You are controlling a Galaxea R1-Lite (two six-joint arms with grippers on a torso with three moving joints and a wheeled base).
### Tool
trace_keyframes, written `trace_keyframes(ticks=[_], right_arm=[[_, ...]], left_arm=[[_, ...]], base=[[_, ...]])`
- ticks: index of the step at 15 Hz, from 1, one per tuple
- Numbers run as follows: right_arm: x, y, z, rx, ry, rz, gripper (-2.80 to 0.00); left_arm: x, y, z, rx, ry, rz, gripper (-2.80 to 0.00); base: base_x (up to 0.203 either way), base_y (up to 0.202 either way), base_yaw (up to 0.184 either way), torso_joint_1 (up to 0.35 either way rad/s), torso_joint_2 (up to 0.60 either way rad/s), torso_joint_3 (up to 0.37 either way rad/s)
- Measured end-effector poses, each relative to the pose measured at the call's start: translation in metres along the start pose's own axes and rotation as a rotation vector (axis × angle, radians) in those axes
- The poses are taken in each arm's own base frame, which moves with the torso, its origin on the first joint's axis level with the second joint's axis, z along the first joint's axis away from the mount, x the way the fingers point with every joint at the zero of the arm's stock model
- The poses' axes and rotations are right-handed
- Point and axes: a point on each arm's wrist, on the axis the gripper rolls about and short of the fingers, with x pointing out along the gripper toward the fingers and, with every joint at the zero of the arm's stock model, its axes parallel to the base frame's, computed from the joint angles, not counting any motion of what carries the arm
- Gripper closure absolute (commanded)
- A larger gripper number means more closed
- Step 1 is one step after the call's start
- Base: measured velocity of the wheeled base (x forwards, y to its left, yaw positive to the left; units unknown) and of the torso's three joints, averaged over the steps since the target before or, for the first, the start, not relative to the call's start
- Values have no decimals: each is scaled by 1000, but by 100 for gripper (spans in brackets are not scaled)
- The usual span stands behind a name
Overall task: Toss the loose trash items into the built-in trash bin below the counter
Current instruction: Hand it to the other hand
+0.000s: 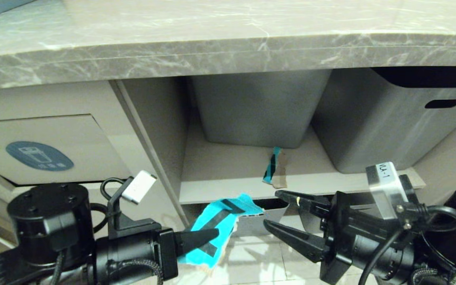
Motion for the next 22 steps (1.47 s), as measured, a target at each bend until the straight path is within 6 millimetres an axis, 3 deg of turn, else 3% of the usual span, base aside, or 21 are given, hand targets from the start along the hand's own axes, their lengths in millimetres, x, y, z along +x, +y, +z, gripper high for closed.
trace_keyframes(ticks=[4, 5, 8, 15, 18, 22], right_arm=[[-40, -2, 9, 39, -28, -163, -280], [-53, -4, 8, 56, -23, -223, 0], [-91, -5, 0, 75, 2, -356, 0], [-148, -2, 3, 68, 51, -736, 0], [-182, 19, -5, 35, 135, -856, 0], [-220, 60, -31, -4, 266, -913, 0]], left_arm=[[-21, 2, -5, -27, -30, 28, 0], [-28, 2, -9, -29, -33, 30, 0], [-47, 0, -17, -25, -53, 34, 0], [-81, -13, -18, 3, -181, 93, 0], [-86, -16, -19, 26, -196, 85, 0], [-89, -15, -22, 39, -186, 88, 0]], base=[[0, 0, 0, 0, 0, 0], [0, 0, 0, 0, 0, 0], [0, 0, 0, 0, 0, 0], [0, 0, 0, 0, 0, 0], [0, 0, 0, 0, 0, 0], [0, 0, 0, 0, 0, 0]])
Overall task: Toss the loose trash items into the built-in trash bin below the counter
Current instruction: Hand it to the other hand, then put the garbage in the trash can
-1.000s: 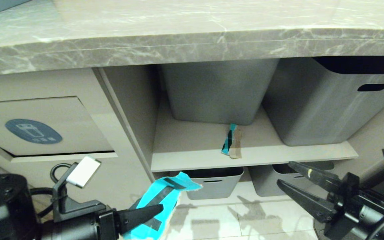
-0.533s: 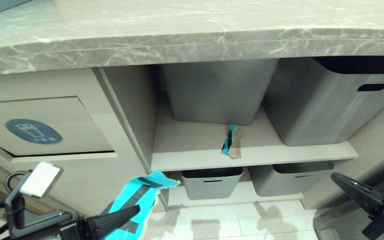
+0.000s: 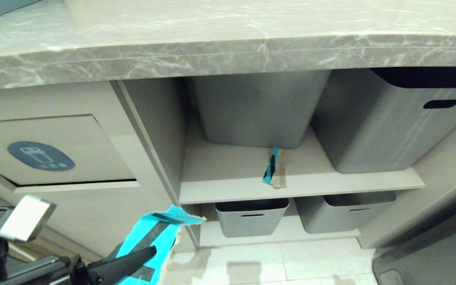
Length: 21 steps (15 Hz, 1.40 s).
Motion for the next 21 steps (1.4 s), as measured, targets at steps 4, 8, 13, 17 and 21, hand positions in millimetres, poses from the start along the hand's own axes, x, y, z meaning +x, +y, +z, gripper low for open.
trace_keyframes(ticks=[4, 8, 13, 17, 21], right_arm=[[-14, 1, -28, -3, 196, -35, 0], [-11, 1, -28, 12, 238, -76, 0], [-10, 1, -28, 16, 254, -82, 0], [-10, 1, -28, 19, 247, -82, 0], [-14, 1, -28, 22, 173, -90, 0]], left_arm=[[-3, 1, -3, -24, 13, -17, 0], [-14, 20, -6, -50, -44, 106, 0], [-50, 50, 9, 87, -292, 462, 0], [-66, 54, 15, 315, -372, 699, 0], [-65, 54, 41, 358, -443, 801, 0]], base=[[0, 0, 0, 0, 0, 0], [0, 0, 0, 0, 0, 0], [0, 0, 0, 0, 0, 0], [0, 0, 0, 0, 0, 0], [0, 0, 0, 0, 0, 0]])
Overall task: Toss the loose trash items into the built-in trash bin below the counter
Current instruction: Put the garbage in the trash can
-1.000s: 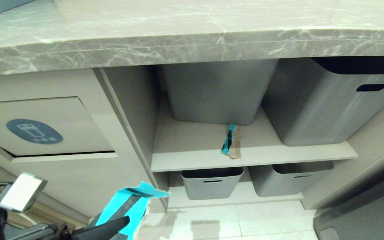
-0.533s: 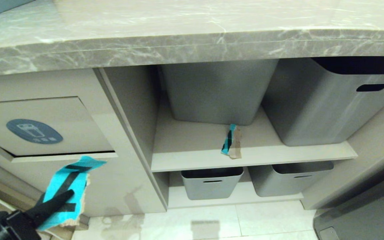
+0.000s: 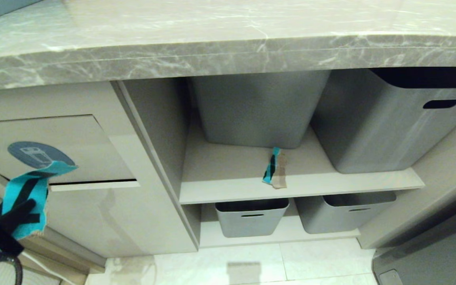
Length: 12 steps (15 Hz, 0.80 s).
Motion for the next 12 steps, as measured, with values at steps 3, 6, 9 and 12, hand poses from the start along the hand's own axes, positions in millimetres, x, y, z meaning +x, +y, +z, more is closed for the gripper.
trace_keyframes(ticks=[3, 6, 9, 12], right_arm=[[0, 0, 0, 10, -41, -9, 0], [0, 0, -1, 11, -44, -9, 0], [-1, 0, -1, 14, -68, -26, 0], [-4, 0, -2, 30, -130, -87, 0]], left_arm=[[9, 3, 1, 42, 18, 28, 0], [8, 5, -5, 42, 42, 32, 0], [3, 5, -11, 43, 56, 26, 0], [-7, 5, -20, 46, 67, -3, 0]], base=[[0, 0, 0, 0, 0, 0], [0, 0, 0, 0, 0, 0], [0, 0, 0, 0, 0, 0], [0, 0, 0, 0, 0, 0]])
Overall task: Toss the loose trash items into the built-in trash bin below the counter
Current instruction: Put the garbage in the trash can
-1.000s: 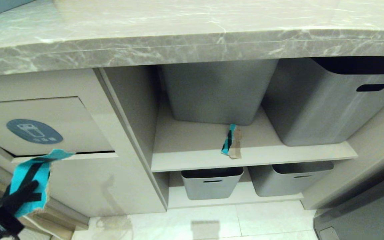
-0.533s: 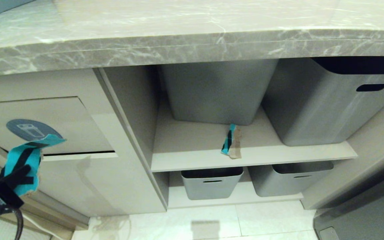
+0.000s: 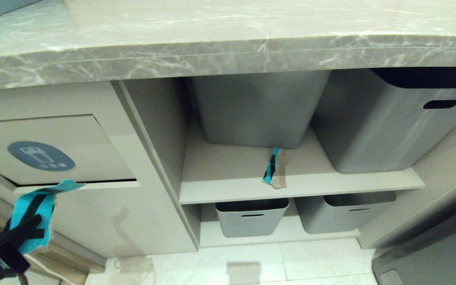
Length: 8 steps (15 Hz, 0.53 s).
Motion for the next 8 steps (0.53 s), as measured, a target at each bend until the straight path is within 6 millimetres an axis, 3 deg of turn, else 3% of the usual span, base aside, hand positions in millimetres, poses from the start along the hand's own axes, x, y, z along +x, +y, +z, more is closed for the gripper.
trace_keyframes(ticks=[8], right_arm=[[-14, 0, -6, 8, -189, 6, 0]], left_arm=[[-13, -2, 0, 83, -49, -11, 0]], base=[[0, 0, 0, 0, 0, 0]])
